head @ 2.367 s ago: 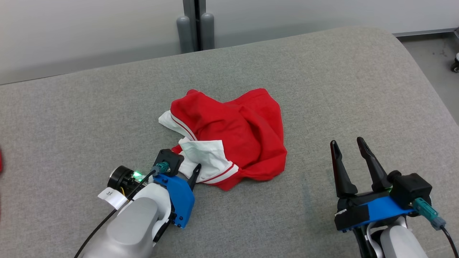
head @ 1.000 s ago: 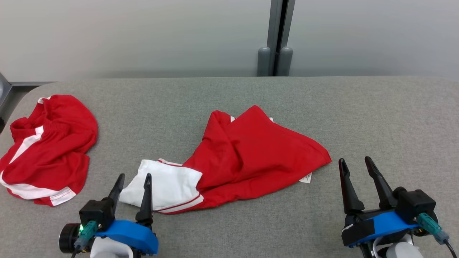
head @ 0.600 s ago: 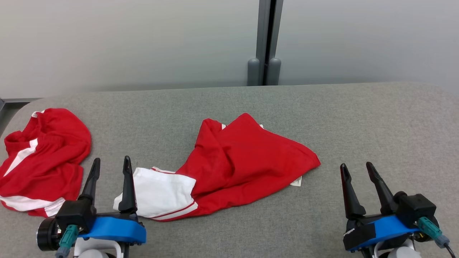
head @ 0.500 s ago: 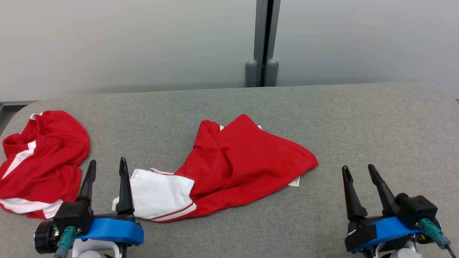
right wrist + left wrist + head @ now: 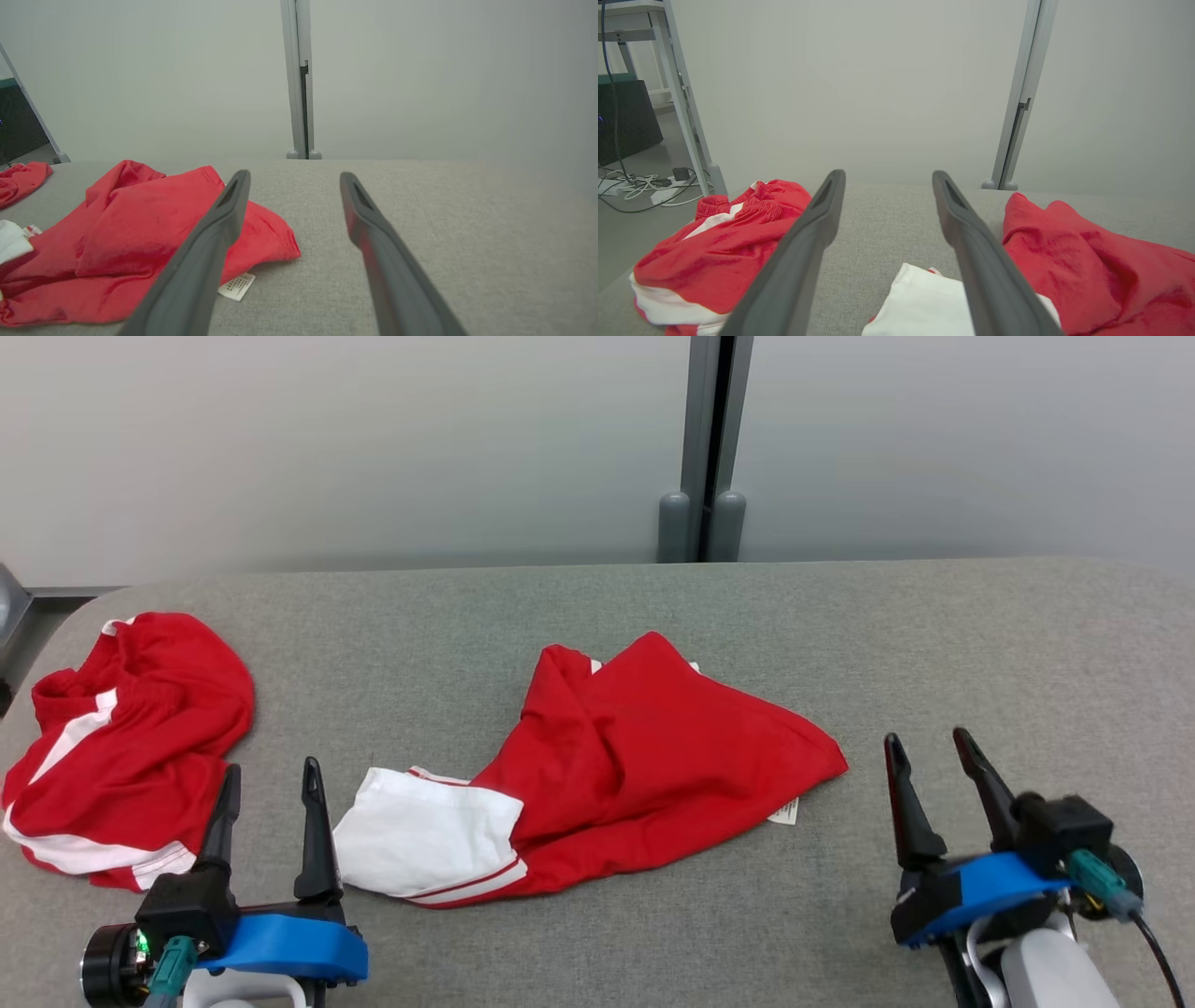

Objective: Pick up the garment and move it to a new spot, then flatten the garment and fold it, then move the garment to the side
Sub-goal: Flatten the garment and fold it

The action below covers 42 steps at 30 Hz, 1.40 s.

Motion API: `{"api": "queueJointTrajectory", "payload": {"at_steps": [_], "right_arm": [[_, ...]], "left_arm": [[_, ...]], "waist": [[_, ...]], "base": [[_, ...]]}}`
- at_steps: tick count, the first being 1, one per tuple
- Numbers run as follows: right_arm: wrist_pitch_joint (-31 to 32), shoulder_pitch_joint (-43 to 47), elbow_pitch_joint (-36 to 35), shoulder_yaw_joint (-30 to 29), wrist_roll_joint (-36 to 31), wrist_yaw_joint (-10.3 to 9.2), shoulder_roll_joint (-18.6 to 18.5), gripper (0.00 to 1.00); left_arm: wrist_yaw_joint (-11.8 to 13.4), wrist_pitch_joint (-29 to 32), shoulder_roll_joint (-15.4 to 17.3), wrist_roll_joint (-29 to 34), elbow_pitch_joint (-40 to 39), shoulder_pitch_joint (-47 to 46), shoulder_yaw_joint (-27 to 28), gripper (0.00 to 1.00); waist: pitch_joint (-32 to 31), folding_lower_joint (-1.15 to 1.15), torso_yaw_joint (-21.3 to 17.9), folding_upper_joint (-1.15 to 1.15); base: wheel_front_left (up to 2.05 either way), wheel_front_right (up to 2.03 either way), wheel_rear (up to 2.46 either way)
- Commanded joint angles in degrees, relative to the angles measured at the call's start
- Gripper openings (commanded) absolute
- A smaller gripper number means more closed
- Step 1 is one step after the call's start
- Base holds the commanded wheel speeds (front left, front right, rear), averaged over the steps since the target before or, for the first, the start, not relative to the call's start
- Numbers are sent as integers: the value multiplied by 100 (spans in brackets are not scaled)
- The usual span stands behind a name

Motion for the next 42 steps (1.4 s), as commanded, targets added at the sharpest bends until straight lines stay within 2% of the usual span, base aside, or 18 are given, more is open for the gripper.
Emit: {"api": "queueJointTrajectory", "payload": {"at_steps": [1,8,10,11,17,27,28,29,30,34,42], "right_arm": [[50,-311,188,58,-93,3,-23,100],[149,-1231,1105,98,-437,3,-61,100],[148,-1591,1673,-2,-567,2,-140,100],[148,-1591,1673,-2,-567,2,-140,100],[105,-1943,2902,-306,-831,3,-327,100],[-7,-1979,4025,-521,-948,3,-194,100],[-8,-1972,4092,-503,-933,3,-173,63],[-13,-1991,4122,-483,-907,4,-149,35],[-19,-2020,4109,-476,-871,4,-129,0],[-34,-2000,3798,-478,-695,2,-127,0],[-36,-1172,2844,-388,-266,2,-152,0]], "left_arm": [[-40,-15,-23,54,-6,-7,45,100],[-144,-15,-156,152,20,-204,40,100],[-195,-15,-222,190,23,-302,46,100],[-195,-15,-222,190,23,-302,46,100],[-294,-15,-338,267,60,-425,57,100],[-391,-15,-462,387,122,-455,166,100],[-395,-15,-472,397,124,-461,171,100],[-402,-15,-476,403,127,-461,182,100],[-401,-15,-481,408,127,-455,200,100],[-427,-15,-496,462,148,-371,250,100],[-465,-15,-529,492,220,-219,346,100]], "waist": [[66,1,71,0],[318,1,334,0],[459,1,488,0],[459,1,488,0],[668,1,756,0],[682,1,891,0],[677,1,893,0],[673,1,889,0],[668,1,874,0],[604,1,732,0],[350,1,311,0]], "base": [[0,0,0],[0,0,0],[0,0,0],[0,0,0],[0,0,0],[0,0,0],[0,0,0],[0,0,0],[0,0,0],[0,0,0],[0,0,0]]}}
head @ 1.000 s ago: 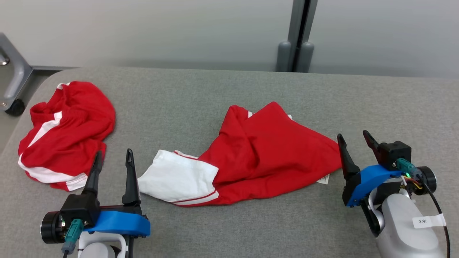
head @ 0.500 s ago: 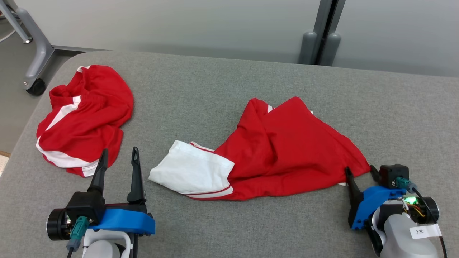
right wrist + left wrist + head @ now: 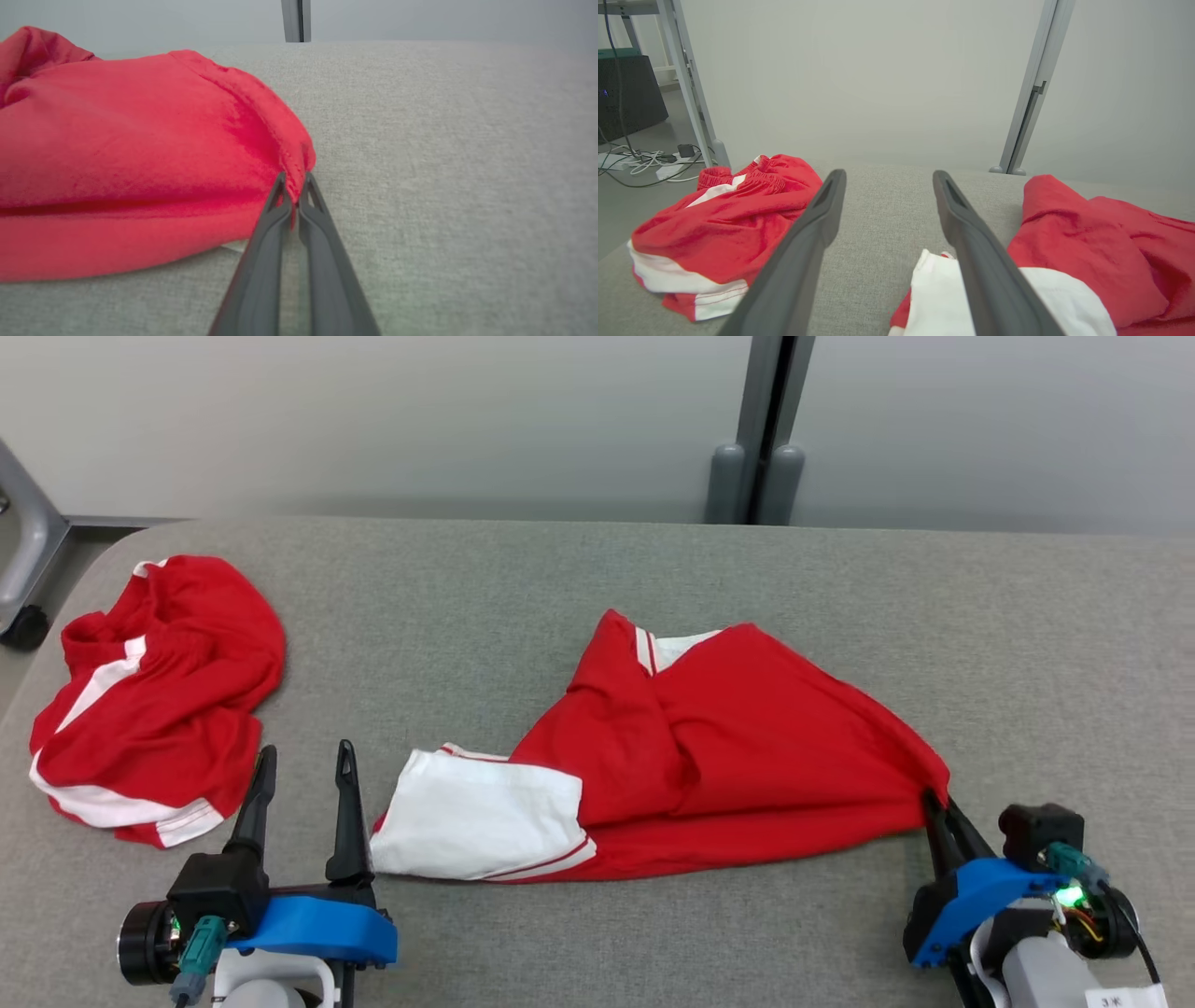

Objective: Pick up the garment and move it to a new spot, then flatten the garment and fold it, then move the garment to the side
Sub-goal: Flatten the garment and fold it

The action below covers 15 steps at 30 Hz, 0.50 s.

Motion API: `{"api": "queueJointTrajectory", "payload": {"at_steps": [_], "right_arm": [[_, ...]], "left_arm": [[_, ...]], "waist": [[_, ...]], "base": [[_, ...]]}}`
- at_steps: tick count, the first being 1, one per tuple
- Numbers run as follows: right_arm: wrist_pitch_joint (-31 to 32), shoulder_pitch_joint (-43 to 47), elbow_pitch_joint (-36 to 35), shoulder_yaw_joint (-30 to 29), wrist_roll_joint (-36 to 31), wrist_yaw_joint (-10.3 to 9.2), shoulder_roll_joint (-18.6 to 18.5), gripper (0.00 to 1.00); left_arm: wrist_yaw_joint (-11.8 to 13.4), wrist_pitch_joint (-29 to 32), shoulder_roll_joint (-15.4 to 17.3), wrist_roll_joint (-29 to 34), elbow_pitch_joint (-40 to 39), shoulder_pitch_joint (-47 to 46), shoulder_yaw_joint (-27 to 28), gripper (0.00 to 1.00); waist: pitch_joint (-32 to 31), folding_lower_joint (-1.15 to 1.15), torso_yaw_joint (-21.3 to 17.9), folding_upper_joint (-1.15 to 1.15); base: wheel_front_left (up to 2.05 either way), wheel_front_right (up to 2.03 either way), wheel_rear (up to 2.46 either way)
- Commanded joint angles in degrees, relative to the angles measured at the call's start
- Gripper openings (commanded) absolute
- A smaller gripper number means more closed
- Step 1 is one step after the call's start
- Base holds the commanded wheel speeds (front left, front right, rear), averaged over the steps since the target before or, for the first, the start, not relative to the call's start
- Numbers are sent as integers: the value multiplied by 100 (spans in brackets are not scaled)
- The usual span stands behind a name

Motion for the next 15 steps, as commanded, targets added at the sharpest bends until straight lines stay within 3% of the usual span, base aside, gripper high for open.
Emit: {"api": "queueJointTrajectory", "payload": {"at_steps": [1,15], "right_arm": [[-2,202,-155,28,106,1,-48,0],[370,2004,-1671,-150,499,1,-97,0]], "left_arm": [[-17,-15,4,42,15,37,37,100],[-82,-15,-43,90,97,159,82,100]], "waist": [[-116,0,-139,0],[-312,0,-559,0]], "base": [[0,0,0],[0,0,0]]}}
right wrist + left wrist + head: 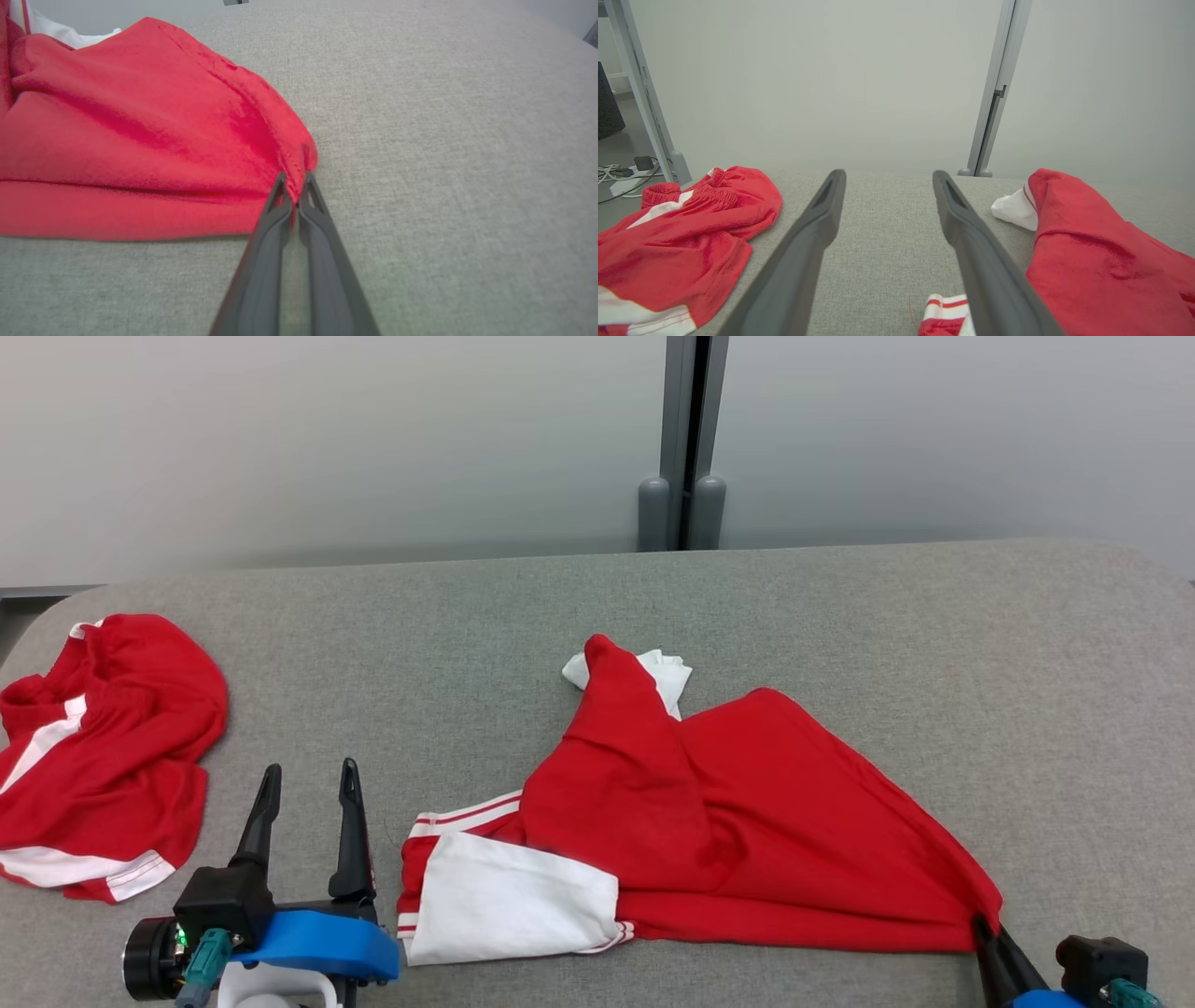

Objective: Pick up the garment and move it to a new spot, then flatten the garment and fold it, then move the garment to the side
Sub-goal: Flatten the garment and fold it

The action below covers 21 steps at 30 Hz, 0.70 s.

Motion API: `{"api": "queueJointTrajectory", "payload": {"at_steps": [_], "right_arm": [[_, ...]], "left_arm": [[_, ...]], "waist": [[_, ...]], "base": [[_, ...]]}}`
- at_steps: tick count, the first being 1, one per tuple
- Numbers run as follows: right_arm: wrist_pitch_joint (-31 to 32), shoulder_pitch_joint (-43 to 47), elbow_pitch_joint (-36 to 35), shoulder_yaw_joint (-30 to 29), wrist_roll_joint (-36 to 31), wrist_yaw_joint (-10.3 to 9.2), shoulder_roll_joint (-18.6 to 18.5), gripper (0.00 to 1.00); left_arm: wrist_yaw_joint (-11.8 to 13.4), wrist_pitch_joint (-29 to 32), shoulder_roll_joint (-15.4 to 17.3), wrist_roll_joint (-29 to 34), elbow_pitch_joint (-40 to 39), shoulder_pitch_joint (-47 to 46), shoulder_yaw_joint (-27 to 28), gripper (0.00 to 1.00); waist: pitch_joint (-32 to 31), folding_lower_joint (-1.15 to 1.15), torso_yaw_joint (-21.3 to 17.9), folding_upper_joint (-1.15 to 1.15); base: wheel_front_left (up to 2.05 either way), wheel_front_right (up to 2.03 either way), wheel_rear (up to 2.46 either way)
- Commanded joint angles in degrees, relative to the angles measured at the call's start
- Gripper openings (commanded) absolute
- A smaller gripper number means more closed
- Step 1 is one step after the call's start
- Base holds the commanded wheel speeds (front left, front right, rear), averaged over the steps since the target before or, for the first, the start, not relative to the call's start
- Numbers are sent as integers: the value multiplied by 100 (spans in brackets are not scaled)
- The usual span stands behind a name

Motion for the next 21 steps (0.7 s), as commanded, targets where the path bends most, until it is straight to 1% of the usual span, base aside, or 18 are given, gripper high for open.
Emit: {"api": "queueJointTrajectory", "payload": {"at_steps": [1,4,5,6,10,14,21], "right_arm": [[77,175,-138,-65,10,1,-8,0],[260,411,-409,-142,20,1,14,0],[290,460,-503,-180,21,1,24,31],[319,495,-603,-211,-7,1,27,100],[263,516,-1007,-281,-118,1,81,100],[21,392,-1458,-277,-228,1,124,100],[-300,84,-2140,96,-307,1,181,100]], "left_arm": [[-24,-15,-4,43,19,44,20,100],[-40,-15,-10,48,53,58,39,100],[-48,-15,-11,49,63,68,46,100],[-60,-15,-12,53,74,76,54,100],[-74,-15,-15,55,90,112,88,100],[-86,-15,-20,75,81,167,124,100],[-94,-15,-22,116,43,172,185,100]], "waist": [[-27,1,-10,0],[-82,1,-19,0],[-99,1,-23,0],[-123,1,-27,0],[-213,1,-31,0],[-266,1,-17,0],[-256,1,17,0]], "base": [[0,0,0],[0,0,0],[0,0,0],[0,0,0],[0,0,0],[0,0,0],[0,0,0]]}}
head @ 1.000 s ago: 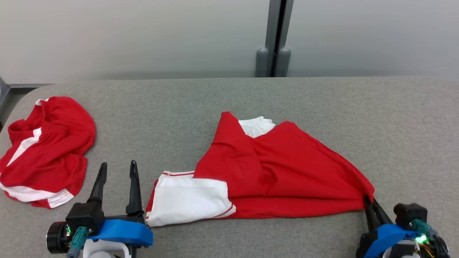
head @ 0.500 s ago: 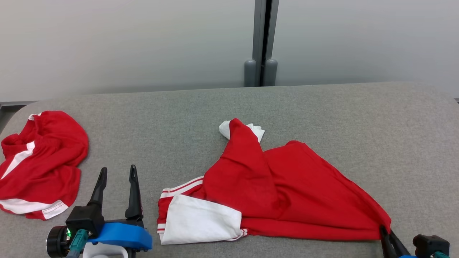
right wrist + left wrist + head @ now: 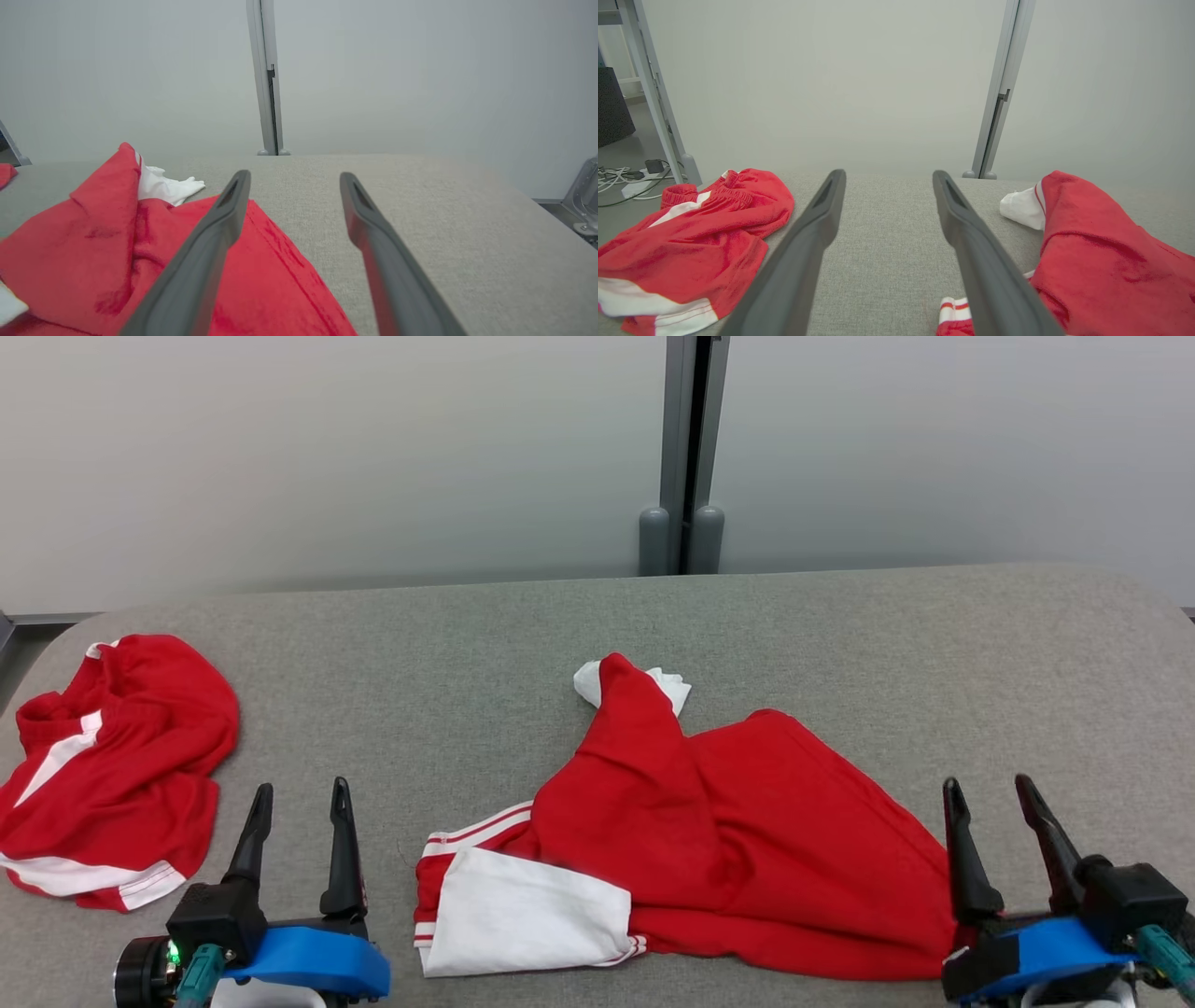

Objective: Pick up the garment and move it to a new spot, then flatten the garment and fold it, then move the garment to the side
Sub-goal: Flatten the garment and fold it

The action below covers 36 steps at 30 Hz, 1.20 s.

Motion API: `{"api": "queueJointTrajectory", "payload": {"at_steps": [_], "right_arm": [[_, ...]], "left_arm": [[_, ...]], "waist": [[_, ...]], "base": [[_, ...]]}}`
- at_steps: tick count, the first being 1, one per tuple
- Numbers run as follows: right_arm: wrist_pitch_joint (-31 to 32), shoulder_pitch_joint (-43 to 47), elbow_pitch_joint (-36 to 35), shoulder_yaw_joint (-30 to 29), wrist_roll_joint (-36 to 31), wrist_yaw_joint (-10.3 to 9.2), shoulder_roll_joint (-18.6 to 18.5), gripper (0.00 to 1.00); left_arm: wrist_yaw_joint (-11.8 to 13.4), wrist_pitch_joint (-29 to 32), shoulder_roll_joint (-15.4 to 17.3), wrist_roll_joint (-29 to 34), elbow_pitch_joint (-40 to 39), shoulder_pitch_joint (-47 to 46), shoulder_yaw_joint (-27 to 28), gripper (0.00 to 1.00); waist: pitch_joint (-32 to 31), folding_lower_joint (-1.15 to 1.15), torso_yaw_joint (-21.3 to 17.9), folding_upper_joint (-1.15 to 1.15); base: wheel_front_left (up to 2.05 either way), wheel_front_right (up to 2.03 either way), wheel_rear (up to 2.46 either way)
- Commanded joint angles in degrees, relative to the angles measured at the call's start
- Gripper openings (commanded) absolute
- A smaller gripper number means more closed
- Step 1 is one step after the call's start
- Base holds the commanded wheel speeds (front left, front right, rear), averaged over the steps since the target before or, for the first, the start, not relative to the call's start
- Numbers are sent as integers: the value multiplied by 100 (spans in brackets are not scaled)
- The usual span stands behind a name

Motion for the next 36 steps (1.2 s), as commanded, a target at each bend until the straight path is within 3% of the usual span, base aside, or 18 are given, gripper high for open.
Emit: {"api": "queueJointTrajectory", "payload": {"at_steps": [1,9,19,29,36], "right_arm": [[-72,-126,-136,93,37,1,20,100],[-118,-241,-752,570,274,2,28,100],[-120,-309,-488,720,247,1,26,100],[-120,-534,-243,811,231,2,27,100],[-121,-621,-149,785,265,2,25,100]], "left_arm": [[-7,-15,-10,33,-19,24,51,100],[-21,-15,-10,86,-34,-14,96,100],[-105,-15,103,254,194,-400,-22,100],[-361,256,423,189,1366,-1545,-563,100],[-405,626,580,-62,2211,-1898,-1093,100]], "waist": [[14,1,11,0],[78,1,64,0],[217,1,33,0],[470,1,-115,0],[659,1,-205,0]], "base": [[0,0,0],[0,0,0],[0,0,0],[0,0,0],[0,0,0]]}}
